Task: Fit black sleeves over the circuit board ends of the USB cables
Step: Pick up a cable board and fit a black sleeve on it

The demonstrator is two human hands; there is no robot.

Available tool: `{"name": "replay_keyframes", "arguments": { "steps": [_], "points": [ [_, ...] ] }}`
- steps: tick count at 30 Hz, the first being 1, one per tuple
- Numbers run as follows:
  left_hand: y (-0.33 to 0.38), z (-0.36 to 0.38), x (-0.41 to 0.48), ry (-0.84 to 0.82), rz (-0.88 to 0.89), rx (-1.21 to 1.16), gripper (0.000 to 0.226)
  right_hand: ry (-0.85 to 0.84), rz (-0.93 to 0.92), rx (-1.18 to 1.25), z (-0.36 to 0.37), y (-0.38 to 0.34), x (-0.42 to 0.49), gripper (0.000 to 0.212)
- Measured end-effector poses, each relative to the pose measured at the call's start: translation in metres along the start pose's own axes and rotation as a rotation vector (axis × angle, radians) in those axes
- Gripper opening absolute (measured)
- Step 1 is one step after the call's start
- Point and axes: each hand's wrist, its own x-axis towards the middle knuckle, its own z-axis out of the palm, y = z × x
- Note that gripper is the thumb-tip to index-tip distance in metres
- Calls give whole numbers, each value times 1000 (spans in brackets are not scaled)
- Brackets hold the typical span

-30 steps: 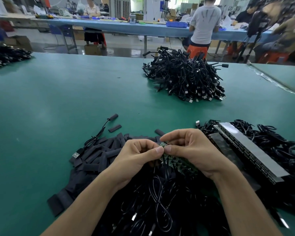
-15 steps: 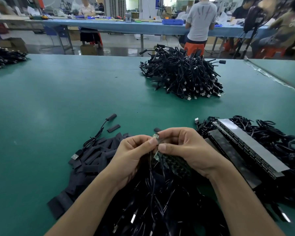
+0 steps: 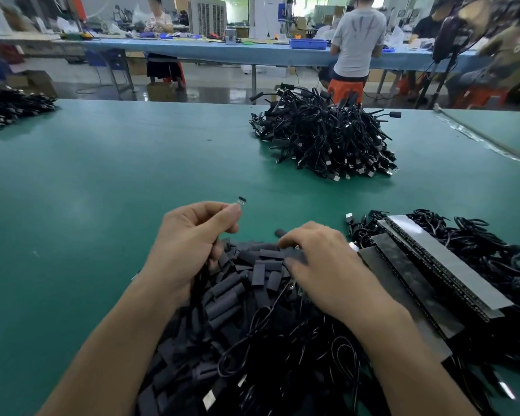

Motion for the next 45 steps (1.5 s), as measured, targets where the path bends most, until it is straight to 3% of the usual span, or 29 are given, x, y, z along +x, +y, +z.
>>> {"name": "replay_keyframes", "arguments": {
  "steps": [5, 9, 14, 20, 24, 29, 32, 36, 40, 45],
  "points": [
    [-23, -6, 5, -121, -65, 310, 19, -234, 0, -209, 30, -6, 0, 45],
    [-43, -1, 6, -112, -86, 425, 19, -178, 47, -169, 32, 2, 2, 36],
    [-58, 3, 3, -24, -136, 381, 17, -110, 107, -55, 28, 6, 2, 35],
    [-59, 5, 1, -2, -131, 350, 14, -146, 112, 11, 28, 6, -1, 39],
    [-58, 5, 0, 0, -139, 323, 14, -18, 98, 79, 27, 5, 1, 29],
    [-55, 7, -1, -28, -128, 264, 17, 66, 84, 236, 22, 9, 5, 34],
    [-52, 7, -3, -64, -112, 216, 20, 112, 61, 277, 15, 12, 6, 22],
    [-46, 8, -4, -63, -122, 152, 27, -13, 47, 393, 7, 15, 5, 8],
    [-37, 7, -5, -44, -125, 84, 24, -162, 1, 462, 6, 13, 3, 10],
    [-31, 8, -7, -70, -96, 69, 21, 42, 21, 578, 6, 11, 5, 10]
  ]
}}
